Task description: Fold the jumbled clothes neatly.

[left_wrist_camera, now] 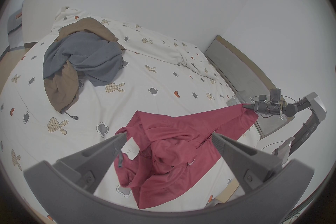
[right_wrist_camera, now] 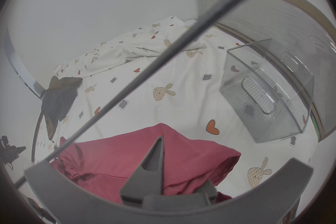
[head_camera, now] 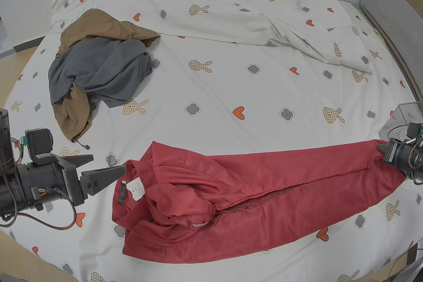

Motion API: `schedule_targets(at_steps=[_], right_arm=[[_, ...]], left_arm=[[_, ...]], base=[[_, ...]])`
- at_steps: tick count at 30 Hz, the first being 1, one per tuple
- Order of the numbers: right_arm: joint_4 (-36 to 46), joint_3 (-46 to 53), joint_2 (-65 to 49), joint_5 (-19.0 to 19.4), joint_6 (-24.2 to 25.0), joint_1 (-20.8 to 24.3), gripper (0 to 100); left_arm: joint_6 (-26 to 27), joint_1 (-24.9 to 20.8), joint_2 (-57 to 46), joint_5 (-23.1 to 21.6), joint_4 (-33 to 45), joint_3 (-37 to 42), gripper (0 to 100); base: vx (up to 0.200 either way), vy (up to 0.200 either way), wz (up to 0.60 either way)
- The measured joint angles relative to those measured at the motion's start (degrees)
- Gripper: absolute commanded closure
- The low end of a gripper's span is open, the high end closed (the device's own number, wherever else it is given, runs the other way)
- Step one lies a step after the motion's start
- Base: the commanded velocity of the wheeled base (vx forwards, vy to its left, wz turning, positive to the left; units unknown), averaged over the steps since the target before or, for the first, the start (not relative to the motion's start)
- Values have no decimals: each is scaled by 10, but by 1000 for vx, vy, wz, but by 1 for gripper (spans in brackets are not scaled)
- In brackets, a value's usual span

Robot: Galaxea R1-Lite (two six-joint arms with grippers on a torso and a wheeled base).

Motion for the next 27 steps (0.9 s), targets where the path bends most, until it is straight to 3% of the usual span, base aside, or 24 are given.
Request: schedule_targets(at_steps=[10, 16, 20, 27], right_arm=[[0, 22, -38, 11, -16, -67, 100], [0, 16, -50, 28, -16, -61, 100], [1, 1, -51, 31, -4, -13, 100], [44, -51, -34, 31, 53, 158, 100]], left_arm=[[0, -3, 11, 0, 0, 1, 0], [0, -4, 13, 0, 0, 2, 0], [0, -4, 13, 0, 0, 1, 0], [0, -4, 13, 0, 0, 2, 0]], base=[[0, 0, 0], [0, 0, 0], [0, 0, 0], [0, 0, 0]])
